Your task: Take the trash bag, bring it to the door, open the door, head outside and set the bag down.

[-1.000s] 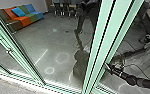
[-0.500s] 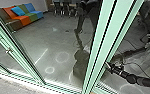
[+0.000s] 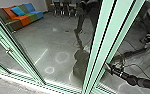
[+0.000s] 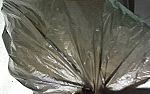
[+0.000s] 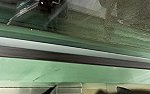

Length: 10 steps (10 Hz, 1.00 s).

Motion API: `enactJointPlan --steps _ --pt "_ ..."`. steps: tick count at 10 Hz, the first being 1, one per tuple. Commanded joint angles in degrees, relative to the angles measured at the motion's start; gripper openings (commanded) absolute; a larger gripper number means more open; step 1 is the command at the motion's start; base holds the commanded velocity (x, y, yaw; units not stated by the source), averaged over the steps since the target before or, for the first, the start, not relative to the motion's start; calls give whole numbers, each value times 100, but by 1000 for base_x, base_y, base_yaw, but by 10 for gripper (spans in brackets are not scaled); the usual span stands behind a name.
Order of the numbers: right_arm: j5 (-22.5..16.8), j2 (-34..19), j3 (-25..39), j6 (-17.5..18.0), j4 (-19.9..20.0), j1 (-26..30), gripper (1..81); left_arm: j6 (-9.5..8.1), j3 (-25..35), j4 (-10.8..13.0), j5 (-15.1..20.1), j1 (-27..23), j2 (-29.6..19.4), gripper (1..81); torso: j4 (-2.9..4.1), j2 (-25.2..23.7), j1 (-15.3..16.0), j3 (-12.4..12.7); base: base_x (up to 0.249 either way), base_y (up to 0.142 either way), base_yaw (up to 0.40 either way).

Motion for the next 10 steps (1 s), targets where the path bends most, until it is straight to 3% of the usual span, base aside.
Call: enactJointPlan --steps 1,5,10 --pt "-1776 -8 -277 43 465 289 811 6 -1 -16 512 -77 -55 10 0 0 0 0 0 0 0" --pt "-1776 -8 -286 43 465 281 811 6 -1 -16 512 -77 -55 10 0 0 -5 0 0 0 0" --pt "-1776 -8 -295 43 456 290 811 6 8 -16 520 -68 -55 10 0 -9 -20 0 84 0 0"
